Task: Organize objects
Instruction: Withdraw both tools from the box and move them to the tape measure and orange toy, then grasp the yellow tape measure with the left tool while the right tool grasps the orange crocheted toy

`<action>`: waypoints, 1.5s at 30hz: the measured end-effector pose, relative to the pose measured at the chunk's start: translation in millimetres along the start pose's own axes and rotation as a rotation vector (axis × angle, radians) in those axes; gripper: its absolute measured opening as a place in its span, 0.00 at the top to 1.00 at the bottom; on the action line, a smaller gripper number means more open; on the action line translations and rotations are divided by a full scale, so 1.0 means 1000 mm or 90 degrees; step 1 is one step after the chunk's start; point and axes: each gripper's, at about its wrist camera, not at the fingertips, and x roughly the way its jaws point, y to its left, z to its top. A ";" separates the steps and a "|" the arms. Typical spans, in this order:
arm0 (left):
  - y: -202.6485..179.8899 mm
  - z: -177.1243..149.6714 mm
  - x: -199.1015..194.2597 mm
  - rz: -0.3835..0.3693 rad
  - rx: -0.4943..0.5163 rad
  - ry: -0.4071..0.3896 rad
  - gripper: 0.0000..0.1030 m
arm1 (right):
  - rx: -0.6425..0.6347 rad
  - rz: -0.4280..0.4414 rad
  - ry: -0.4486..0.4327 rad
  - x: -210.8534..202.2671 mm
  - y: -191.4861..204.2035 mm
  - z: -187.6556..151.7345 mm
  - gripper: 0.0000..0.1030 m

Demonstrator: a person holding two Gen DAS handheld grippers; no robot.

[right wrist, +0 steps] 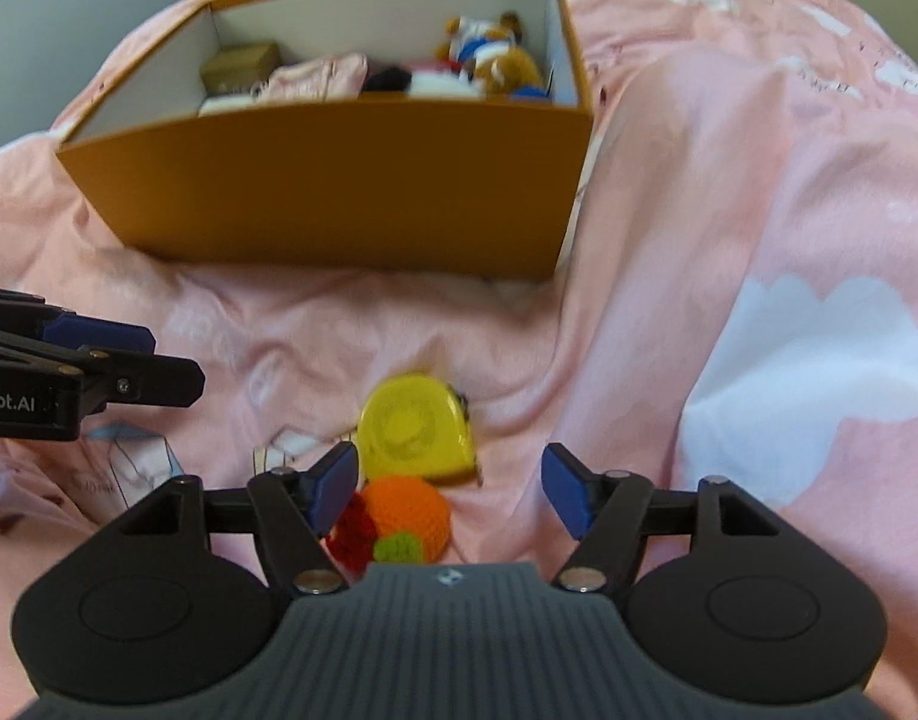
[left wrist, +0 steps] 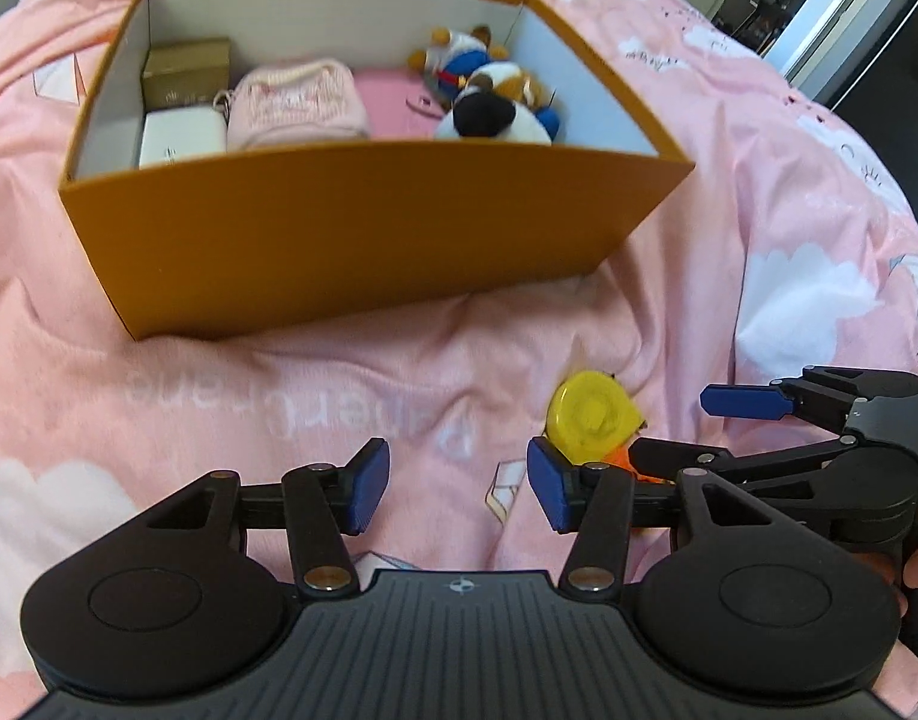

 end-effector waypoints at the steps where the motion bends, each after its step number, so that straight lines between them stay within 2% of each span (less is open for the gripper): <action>1: 0.000 -0.001 0.001 0.000 0.001 0.003 0.42 | 0.000 -0.001 0.008 0.003 0.000 -0.001 0.33; 9: 0.001 -0.002 0.006 0.006 0.001 0.023 0.41 | -0.014 0.018 0.036 0.013 0.002 -0.002 0.33; 18: 0.000 -0.001 0.006 0.006 0.003 0.024 0.42 | -0.044 0.050 0.050 0.019 0.009 0.001 0.46; 29: 0.000 -0.001 0.006 0.001 0.001 0.025 0.42 | -0.077 0.062 0.048 0.028 0.020 -0.001 0.46; 33: 0.002 -0.002 0.006 -0.006 -0.002 0.024 0.42 | -0.079 0.080 0.050 0.029 0.021 -0.001 0.59; 41: 0.002 -0.003 0.007 -0.019 0.002 0.027 0.42 | -0.074 0.067 0.032 0.022 0.019 0.000 0.57; 45: 0.001 -0.003 0.009 -0.021 0.006 0.030 0.42 | -0.075 0.075 0.048 0.022 0.019 -0.001 0.56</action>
